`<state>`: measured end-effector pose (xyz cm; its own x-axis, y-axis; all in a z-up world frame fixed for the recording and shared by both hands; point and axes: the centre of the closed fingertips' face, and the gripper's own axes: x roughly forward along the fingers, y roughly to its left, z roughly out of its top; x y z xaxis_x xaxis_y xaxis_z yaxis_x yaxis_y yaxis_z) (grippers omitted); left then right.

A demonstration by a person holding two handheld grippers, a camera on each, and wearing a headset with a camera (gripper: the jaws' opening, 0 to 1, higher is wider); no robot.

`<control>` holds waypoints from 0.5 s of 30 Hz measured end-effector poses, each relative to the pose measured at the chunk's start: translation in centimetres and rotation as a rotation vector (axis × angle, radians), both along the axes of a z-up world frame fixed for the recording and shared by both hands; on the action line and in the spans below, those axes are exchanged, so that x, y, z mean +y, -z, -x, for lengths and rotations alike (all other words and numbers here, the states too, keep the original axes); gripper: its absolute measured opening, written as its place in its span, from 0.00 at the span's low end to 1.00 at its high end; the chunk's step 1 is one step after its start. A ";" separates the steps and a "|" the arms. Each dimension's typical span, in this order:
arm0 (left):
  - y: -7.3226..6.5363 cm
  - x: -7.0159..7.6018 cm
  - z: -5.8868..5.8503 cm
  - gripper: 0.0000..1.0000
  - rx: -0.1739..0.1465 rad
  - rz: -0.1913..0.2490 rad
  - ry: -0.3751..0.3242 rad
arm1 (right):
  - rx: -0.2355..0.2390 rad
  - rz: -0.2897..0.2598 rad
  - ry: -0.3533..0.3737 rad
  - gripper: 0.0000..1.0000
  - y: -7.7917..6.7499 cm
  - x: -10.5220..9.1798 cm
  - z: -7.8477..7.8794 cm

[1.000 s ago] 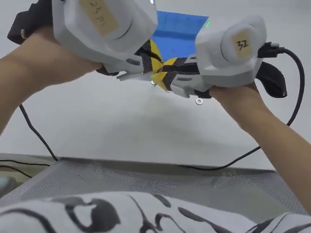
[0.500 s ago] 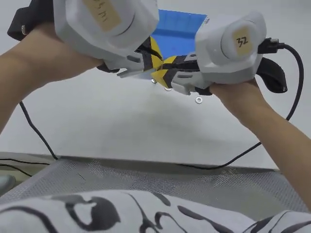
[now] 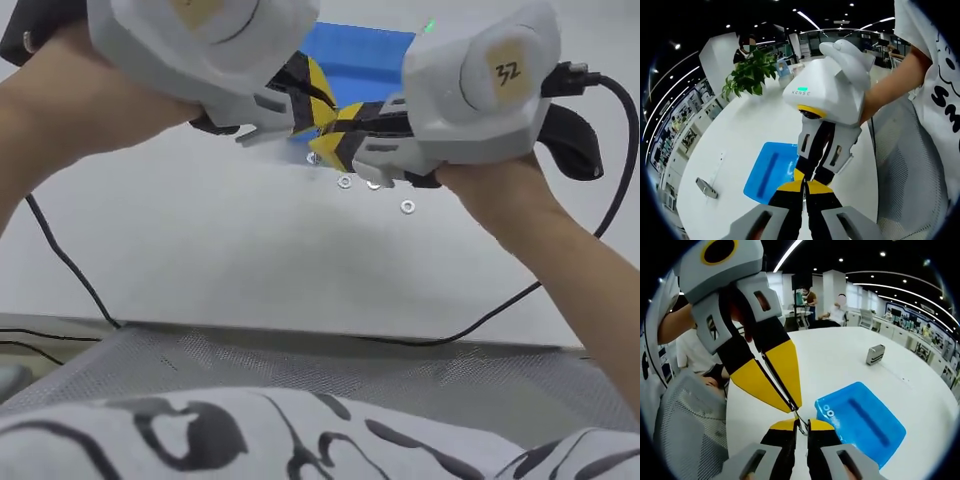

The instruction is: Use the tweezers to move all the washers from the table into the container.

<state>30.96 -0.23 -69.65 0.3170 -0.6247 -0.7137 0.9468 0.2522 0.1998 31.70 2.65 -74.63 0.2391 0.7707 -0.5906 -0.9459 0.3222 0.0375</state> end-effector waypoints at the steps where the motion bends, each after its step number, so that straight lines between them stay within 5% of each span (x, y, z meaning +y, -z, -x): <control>1: -0.3 0.0 0.0 0.00 -0.004 0.001 0.000 | -0.003 -0.002 0.000 0.03 -0.3 0.0 0.0; 15: -3.3 0.2 -0.6 0.00 -0.077 0.002 0.007 | -0.067 -0.032 -0.003 0.03 -3.3 0.4 -1.0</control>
<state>31.55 -0.05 -66.36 0.3668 -0.6284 -0.6859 0.9303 0.2465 0.2716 32.68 3.02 -71.37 0.2747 0.7899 -0.5483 -0.9477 0.3189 -0.0155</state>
